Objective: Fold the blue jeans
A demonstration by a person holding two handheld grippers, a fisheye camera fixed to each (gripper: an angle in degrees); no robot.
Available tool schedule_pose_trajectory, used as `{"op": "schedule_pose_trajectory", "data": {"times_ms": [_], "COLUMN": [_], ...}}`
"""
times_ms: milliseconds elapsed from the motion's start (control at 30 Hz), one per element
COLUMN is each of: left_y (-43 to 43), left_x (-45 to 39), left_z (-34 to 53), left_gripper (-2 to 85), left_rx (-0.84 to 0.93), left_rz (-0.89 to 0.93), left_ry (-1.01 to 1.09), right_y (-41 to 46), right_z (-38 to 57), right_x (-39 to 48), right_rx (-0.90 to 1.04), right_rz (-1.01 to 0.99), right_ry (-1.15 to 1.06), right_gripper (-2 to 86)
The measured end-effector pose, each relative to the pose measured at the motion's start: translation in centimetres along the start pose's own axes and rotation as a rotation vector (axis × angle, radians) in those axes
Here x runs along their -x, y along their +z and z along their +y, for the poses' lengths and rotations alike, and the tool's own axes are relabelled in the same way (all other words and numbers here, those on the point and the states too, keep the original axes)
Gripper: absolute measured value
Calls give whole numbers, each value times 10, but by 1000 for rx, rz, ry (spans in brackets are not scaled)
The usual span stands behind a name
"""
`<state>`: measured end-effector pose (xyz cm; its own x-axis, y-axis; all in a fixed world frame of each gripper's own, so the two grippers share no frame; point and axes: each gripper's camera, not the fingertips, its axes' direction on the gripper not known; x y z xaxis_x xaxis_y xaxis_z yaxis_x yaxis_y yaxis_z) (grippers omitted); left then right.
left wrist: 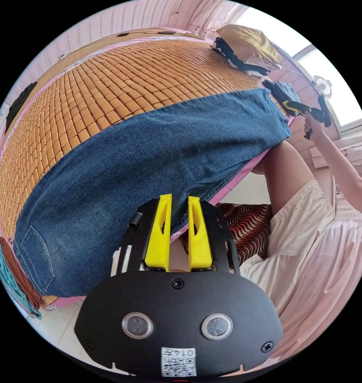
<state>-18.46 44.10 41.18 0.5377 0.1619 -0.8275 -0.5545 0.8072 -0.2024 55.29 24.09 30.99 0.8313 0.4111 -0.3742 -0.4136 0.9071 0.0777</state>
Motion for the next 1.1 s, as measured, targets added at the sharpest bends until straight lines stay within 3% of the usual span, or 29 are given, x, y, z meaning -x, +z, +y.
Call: {"op": "schedule_pose_trajectory", "data": {"times_ms": [133,333,400,433,600,733,967,1100], "left_y": [16,33,36,39,47,50,53,93], "left_x": [-3,10,13,14,22,20,4,3], "left_z": [-2,3,4,5,10,23,37,45], "left_gripper": [66,64,64,63,63,60,5,-8], "left_rx": [28,0,1,0,-15,-39,-45,170], "left_rz": [-40,4,6,3,20,19,12,-77], "left_ry": [16,-19,-26,-27,-43,-34,-12,3], "right_y": [57,65,65,80,79,56,64,91], "right_z": [-57,-88,-87,-85,-94,-74,63,110], "right_x": [37,73,82,83,90,175,398,472], "right_rx": [151,176,129,202,185,56,244,353], "right_rz": [81,85,163,191,38,24,-277,-289], "right_ry": [-35,-34,-31,-45,62,-194,-847,-1011], "right_gripper": [-3,-4,-4,-4,-4,-3,-4,-4]}}
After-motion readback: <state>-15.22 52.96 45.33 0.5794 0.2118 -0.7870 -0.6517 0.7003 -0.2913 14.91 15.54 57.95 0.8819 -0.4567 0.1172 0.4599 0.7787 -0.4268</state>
